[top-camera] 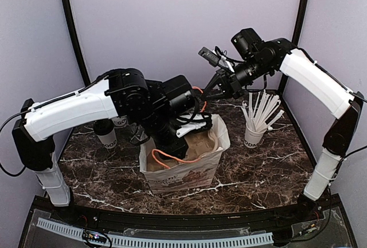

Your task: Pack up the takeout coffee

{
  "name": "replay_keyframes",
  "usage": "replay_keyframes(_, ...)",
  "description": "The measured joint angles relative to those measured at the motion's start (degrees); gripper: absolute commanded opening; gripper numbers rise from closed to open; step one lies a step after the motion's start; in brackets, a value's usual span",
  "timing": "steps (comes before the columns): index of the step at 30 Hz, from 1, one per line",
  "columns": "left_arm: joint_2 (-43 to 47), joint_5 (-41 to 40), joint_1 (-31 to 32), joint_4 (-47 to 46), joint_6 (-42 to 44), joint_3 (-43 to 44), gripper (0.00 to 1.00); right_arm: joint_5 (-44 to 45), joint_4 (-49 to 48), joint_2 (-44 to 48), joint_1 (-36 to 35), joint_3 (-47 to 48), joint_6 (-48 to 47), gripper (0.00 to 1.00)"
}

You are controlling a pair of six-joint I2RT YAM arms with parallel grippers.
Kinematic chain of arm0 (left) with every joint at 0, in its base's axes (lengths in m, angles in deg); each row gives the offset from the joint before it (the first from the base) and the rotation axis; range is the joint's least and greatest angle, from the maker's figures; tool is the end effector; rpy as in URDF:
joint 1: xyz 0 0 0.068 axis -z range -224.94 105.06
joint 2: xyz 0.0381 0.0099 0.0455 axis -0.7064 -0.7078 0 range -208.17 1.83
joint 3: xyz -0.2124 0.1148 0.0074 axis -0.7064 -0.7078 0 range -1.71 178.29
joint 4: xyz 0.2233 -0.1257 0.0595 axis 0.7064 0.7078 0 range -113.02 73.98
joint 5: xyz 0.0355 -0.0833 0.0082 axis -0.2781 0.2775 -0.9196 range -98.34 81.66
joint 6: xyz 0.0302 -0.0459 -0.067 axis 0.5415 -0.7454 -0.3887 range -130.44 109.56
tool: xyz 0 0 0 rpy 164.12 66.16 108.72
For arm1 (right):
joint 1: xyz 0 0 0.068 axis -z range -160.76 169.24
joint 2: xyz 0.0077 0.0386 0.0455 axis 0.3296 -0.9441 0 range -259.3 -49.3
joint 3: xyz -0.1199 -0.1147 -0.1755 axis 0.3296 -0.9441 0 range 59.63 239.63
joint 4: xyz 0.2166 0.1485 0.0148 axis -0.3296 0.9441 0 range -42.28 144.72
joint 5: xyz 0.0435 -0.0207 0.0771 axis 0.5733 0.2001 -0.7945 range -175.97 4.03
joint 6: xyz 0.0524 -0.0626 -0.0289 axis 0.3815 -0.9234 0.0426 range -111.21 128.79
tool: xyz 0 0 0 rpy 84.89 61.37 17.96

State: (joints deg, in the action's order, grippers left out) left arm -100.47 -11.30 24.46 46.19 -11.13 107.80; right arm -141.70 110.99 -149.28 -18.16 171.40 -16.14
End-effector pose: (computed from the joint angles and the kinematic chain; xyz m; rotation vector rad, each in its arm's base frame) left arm 0.1364 -0.3518 0.2974 1.5058 2.2334 -0.3288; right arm 0.2493 0.2704 0.3590 -1.5417 1.7343 1.2859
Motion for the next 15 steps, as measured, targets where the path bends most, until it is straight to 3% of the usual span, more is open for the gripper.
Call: replay_keyframes(15, -5.25, -2.75, 0.0, 0.92, -1.75, -0.02, 0.33, 0.55, -0.39, 0.0, 0.0, -0.83, 1.14, 0.0)
